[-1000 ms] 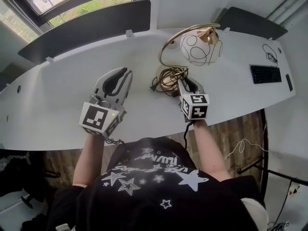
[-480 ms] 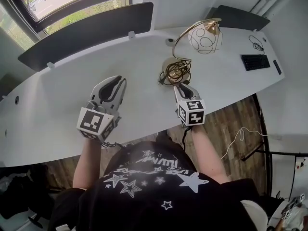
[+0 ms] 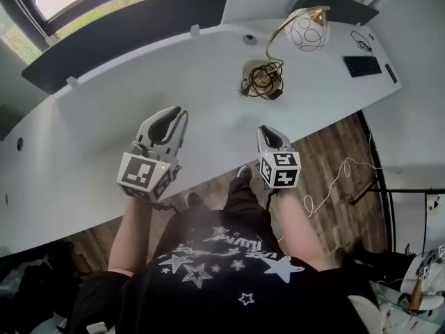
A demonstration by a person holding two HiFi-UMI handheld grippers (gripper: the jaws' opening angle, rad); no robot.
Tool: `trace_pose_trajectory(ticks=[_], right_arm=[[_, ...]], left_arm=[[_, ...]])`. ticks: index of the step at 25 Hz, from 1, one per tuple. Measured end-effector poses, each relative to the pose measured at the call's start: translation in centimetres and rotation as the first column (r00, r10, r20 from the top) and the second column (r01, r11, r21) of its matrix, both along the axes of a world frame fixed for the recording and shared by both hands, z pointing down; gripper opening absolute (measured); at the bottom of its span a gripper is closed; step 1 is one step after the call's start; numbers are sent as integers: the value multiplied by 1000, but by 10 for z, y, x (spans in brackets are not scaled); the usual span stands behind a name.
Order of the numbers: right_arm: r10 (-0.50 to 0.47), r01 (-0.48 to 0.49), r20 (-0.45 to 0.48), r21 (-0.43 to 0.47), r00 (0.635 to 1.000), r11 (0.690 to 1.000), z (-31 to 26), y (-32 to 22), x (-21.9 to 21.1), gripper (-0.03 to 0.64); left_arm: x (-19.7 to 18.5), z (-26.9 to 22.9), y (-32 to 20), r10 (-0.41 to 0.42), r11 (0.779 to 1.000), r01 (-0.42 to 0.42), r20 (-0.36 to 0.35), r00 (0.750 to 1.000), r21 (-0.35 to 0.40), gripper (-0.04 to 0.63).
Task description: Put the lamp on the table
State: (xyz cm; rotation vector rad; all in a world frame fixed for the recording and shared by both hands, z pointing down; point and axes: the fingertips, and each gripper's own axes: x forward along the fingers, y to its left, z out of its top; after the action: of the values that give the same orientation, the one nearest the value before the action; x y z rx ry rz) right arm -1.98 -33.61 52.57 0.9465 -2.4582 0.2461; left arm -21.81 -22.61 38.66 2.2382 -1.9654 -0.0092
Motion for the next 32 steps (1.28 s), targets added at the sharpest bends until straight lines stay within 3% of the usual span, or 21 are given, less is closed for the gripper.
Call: trace_pose_trajectory(ticks=[3,10,17,21,29,32], right_arm=[[32,-32,14,20,999,999,-7,14,6,18],[68,-71,62,49,996,996,-27,22,22,17],[25,-33,97,80,995,996,-47,54,35,17],[15,-21,109,54,994,998,-42,80,61,17],[-17,14,119,30,993,999,-29,140,108,17],[-37,35,126,16,991,999,-26,172,123,17]], left_arm=[[6,5,12,54,998,-54,17,998,21,57],[22,-6,27,44,999,-44,4,999,30,57],[67,-12,41,61,998,-61,17,998,20,57],[99,-16,62,94,995,-96,74,993,24,57],[136,-8,124,45,999,-45,106,993,-4,57],[154,-5,155,38,999,-37,81,996,-9,57]])
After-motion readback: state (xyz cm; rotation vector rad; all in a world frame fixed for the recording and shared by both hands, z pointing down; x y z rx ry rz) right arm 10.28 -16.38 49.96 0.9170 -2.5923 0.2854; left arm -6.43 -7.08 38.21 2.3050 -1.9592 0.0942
